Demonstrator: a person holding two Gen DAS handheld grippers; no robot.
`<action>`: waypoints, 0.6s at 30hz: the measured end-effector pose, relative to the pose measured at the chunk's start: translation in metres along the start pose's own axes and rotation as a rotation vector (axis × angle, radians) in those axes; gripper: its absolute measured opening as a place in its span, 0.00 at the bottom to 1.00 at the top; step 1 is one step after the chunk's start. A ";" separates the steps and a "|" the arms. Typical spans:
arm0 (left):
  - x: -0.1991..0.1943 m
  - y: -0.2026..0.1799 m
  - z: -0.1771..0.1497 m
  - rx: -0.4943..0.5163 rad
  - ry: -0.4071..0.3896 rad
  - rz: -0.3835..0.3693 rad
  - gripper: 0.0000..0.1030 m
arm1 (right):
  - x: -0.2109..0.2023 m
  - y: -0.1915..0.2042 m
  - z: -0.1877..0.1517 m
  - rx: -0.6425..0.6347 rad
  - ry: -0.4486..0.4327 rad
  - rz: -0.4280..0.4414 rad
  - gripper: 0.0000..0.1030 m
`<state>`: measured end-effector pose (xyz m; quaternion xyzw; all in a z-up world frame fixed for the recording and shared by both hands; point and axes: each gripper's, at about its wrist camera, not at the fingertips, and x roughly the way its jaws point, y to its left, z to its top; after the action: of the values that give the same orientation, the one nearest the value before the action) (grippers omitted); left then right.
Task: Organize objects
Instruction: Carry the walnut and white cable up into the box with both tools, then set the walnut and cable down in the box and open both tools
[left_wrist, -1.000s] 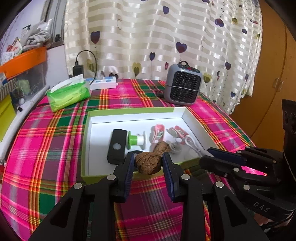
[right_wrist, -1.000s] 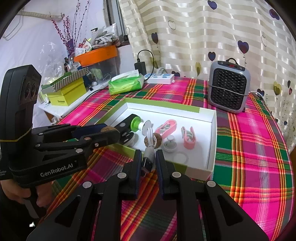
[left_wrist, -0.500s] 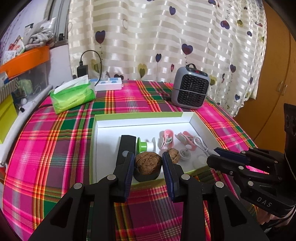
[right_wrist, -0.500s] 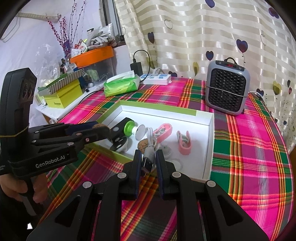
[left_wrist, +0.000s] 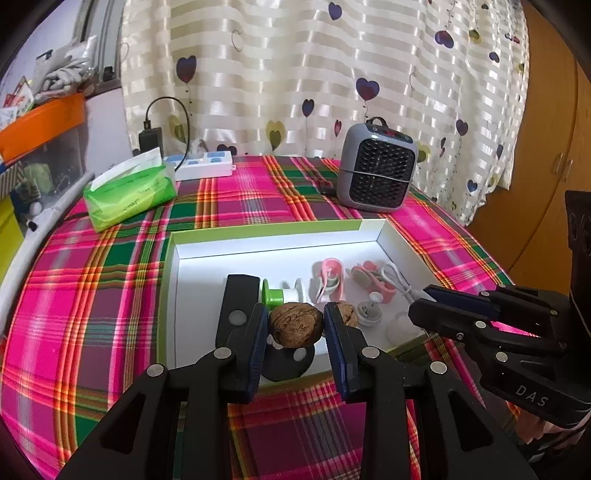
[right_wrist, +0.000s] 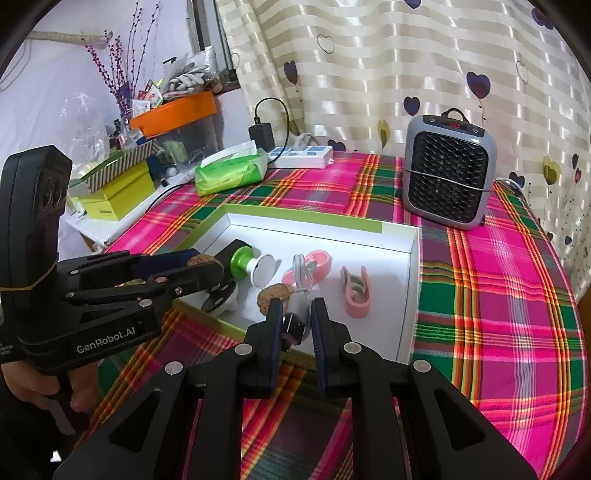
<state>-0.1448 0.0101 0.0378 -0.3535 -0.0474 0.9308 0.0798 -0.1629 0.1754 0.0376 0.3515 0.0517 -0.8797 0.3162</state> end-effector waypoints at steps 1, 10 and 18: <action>0.002 0.000 0.000 0.002 0.001 -0.001 0.28 | 0.001 -0.001 0.001 0.002 0.001 0.001 0.16; 0.015 -0.006 0.001 0.021 0.022 -0.013 0.28 | 0.010 -0.008 0.005 0.021 0.011 -0.003 0.16; 0.021 -0.011 -0.001 0.043 0.034 -0.025 0.28 | 0.016 -0.011 0.008 0.027 0.022 -0.008 0.16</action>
<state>-0.1587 0.0253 0.0253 -0.3669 -0.0305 0.9244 0.0998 -0.1829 0.1737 0.0315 0.3652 0.0444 -0.8776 0.3074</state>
